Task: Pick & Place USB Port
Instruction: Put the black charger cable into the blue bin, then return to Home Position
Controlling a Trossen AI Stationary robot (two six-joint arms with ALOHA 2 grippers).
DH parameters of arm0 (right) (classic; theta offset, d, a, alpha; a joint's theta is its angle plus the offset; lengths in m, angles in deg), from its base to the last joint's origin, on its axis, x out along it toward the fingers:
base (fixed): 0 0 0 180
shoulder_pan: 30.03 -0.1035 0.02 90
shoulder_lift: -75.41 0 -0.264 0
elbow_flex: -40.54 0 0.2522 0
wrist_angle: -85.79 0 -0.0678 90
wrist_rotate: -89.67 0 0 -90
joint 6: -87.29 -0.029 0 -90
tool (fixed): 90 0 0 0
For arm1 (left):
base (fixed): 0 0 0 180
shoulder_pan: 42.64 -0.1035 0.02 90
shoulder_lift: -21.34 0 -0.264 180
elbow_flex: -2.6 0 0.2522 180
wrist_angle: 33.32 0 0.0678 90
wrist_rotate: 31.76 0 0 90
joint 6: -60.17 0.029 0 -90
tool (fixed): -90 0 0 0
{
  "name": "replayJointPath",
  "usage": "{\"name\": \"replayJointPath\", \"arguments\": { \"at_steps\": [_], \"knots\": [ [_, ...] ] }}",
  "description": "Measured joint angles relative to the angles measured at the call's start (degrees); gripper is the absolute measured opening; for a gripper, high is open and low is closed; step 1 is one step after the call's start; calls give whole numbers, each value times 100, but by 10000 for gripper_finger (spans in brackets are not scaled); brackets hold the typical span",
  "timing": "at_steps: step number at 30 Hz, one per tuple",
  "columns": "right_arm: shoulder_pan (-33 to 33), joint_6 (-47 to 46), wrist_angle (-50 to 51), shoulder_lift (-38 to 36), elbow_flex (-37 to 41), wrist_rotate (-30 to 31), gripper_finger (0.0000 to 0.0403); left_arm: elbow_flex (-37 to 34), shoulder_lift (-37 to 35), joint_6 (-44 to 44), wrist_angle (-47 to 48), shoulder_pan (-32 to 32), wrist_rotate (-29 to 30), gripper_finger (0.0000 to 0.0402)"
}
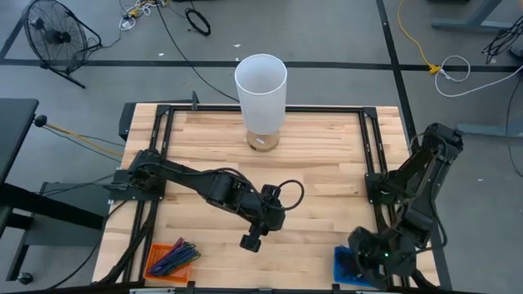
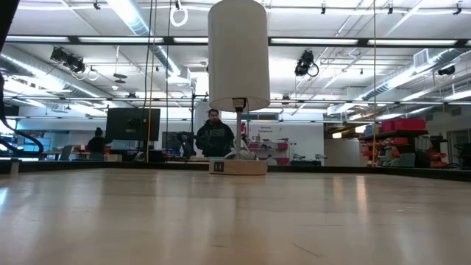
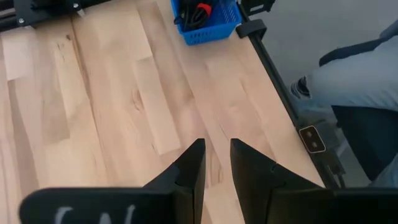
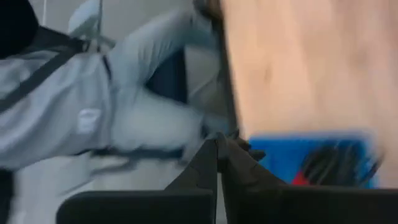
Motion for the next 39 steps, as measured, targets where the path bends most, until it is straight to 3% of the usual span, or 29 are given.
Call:
{"name": "replayJointPath", "arguments": {
  "at_steps": [3, 9, 17, 22, 28, 39],
  "knots": [
    [-107, -904, 45, 0, 0, -620, 0, 0, 0, -4, -4, 0, 0, 78],
    [-302, -2538, 1005, 0, 0, -1196, 0, 0, 0, -116, 22, 2, -1, 78],
    [-422, -3508, 1571, 124, 0, -1651, 0, 0, 0, -125, 187, -1, 0, 78],
    [-420, -3547, 1613, 542, 0, -2108, 11, 0, 2, -247, 217, -2, 0, 78],
    [-420, -3416, 1517, 769, 0, -2164, 59, 0, 4, -251, 219, -2, 0, 78],
    [-401, -3481, 1506, 767, 0, -1736, 156, 0, 9, -185, 216, -2, 0, 78]
  ]
}}
